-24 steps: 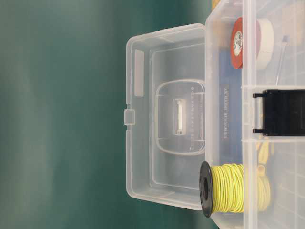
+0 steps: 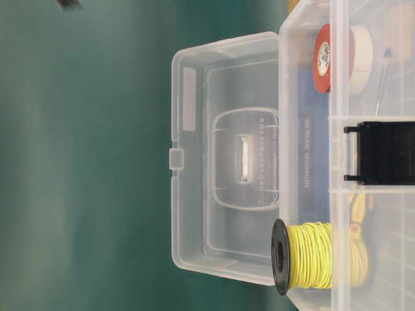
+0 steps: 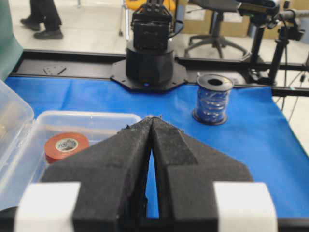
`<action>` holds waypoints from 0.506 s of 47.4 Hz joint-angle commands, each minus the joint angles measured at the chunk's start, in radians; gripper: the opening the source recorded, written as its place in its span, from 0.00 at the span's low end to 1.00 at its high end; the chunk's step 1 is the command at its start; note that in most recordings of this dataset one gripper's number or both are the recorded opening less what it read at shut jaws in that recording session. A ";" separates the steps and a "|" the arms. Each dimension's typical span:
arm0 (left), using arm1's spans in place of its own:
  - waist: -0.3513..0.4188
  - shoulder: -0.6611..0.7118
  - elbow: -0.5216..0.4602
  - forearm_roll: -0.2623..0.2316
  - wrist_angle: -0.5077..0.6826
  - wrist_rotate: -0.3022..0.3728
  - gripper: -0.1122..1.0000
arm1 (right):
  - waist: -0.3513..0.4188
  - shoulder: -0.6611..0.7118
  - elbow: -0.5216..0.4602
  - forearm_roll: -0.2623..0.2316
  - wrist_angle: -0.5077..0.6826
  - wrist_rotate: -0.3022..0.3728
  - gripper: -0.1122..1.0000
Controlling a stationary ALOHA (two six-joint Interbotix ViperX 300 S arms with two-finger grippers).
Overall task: Pick the screwdriver from the toolbox among several items.
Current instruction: 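Move the right gripper over the yellow-and-black screwdriver in the toolbox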
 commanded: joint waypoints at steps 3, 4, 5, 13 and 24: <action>0.000 0.009 -0.015 -0.002 -0.002 0.002 0.10 | -0.051 0.110 -0.129 0.002 0.109 0.023 0.10; 0.000 0.009 -0.015 -0.002 0.000 0.002 0.10 | -0.058 0.129 -0.146 0.002 0.126 0.025 0.11; 0.000 0.009 -0.015 -0.002 0.002 0.002 0.10 | -0.063 0.149 -0.160 0.002 0.144 0.026 0.11; 0.000 0.009 -0.015 -0.002 0.009 0.003 0.10 | -0.097 0.347 -0.279 0.002 0.259 0.031 0.31; 0.000 0.008 -0.015 -0.002 0.009 0.005 0.10 | -0.100 0.614 -0.448 0.002 0.357 0.032 0.76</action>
